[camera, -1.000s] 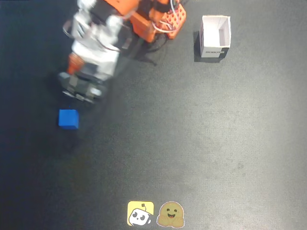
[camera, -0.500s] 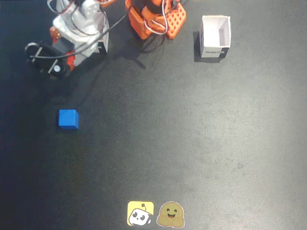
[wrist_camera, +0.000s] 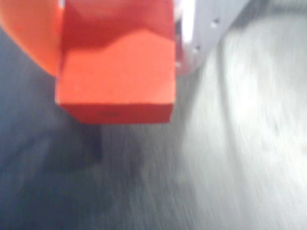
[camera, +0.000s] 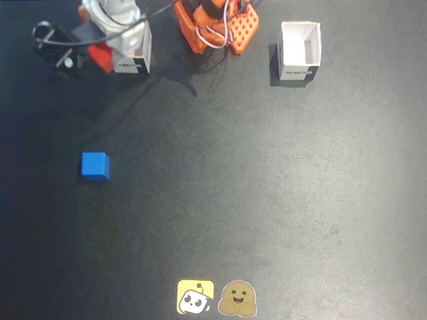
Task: Put the red cube in the right box and the blue cube in the left box.
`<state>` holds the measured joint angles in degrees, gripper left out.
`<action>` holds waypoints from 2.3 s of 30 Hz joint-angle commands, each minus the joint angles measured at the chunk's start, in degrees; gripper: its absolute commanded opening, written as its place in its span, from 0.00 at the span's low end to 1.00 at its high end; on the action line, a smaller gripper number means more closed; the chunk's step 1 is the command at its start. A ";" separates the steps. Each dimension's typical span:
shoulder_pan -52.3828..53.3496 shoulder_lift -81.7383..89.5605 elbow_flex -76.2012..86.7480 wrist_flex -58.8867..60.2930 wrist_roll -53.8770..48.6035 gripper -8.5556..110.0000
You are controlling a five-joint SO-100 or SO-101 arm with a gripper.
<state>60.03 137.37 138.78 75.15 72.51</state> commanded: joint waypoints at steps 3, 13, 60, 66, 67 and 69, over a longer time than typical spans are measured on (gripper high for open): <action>4.83 2.72 -5.27 3.78 0.53 0.18; 8.53 7.21 -3.87 8.17 5.89 0.19; -3.16 16.70 10.72 -9.40 4.39 0.07; -15.73 26.46 14.41 -8.09 4.57 0.07; -18.11 29.09 15.56 -7.82 4.83 0.07; -22.15 34.10 18.19 -7.47 5.62 0.07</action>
<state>42.54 165.15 155.92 67.15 77.17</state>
